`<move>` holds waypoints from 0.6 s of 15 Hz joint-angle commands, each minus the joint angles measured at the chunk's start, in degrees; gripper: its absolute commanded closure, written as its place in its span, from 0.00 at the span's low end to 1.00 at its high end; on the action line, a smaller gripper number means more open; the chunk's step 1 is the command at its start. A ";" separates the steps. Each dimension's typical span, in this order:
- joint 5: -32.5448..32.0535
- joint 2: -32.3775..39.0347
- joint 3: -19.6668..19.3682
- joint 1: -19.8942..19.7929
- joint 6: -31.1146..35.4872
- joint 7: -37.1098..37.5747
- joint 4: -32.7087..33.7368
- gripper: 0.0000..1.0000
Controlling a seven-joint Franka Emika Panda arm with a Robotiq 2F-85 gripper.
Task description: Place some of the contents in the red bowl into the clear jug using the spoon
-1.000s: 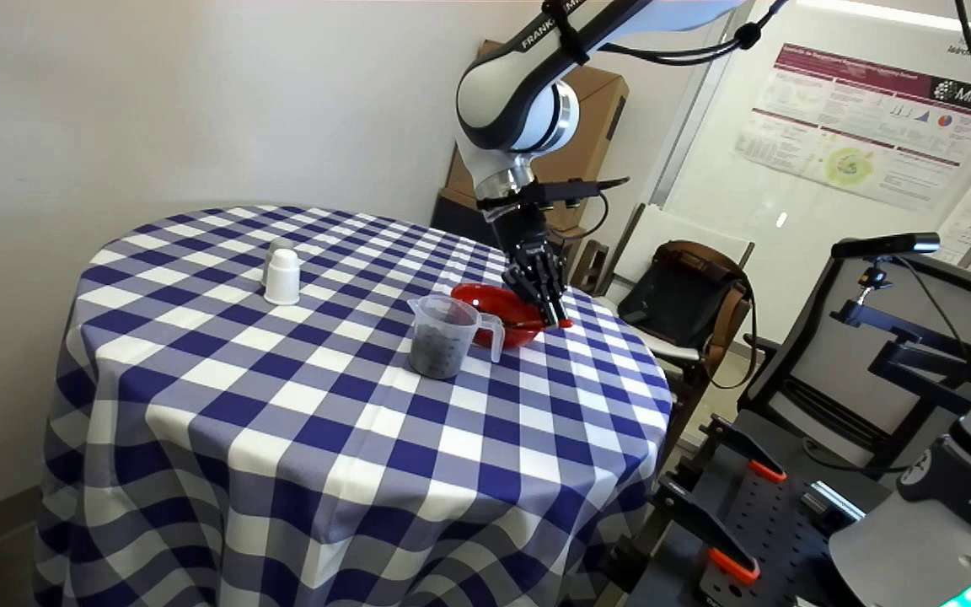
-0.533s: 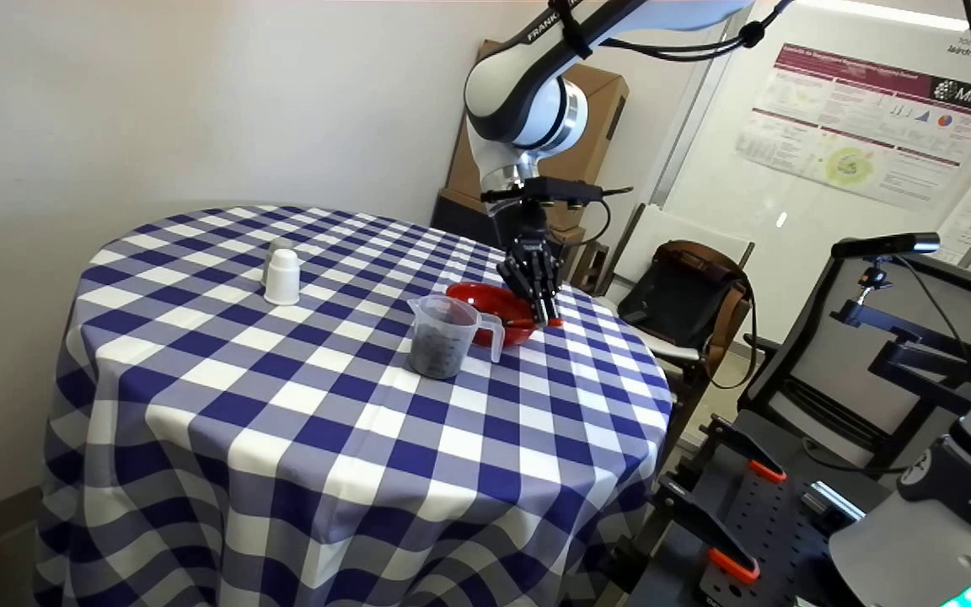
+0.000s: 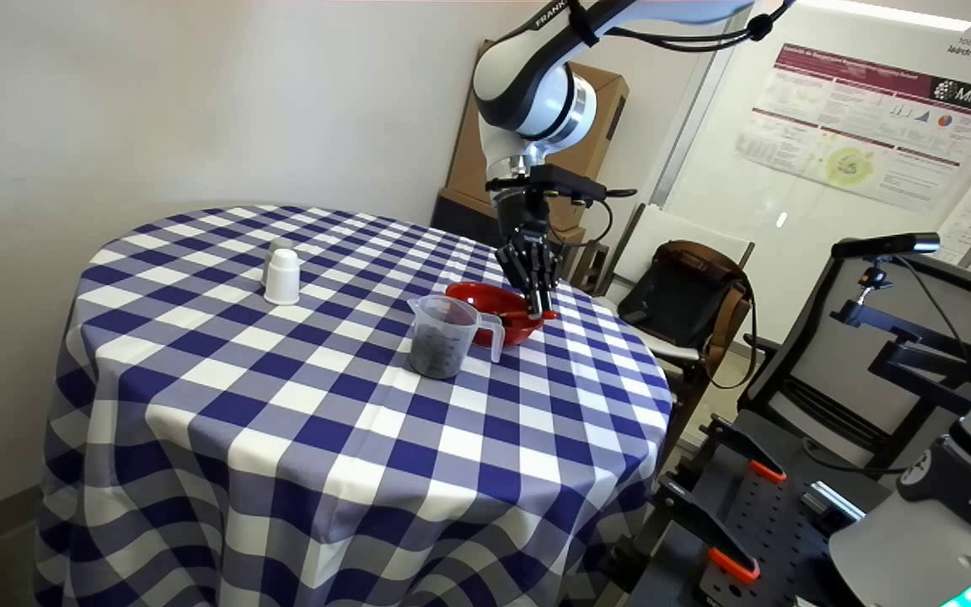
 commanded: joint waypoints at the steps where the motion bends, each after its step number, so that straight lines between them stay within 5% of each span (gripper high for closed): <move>1: 2.24 -2.67 0.61 -0.95 0.74 -1.78 -2.22 0.95; 9: 2.33 -5.92 0.14 -1.59 2.28 -2.65 -6.04 0.95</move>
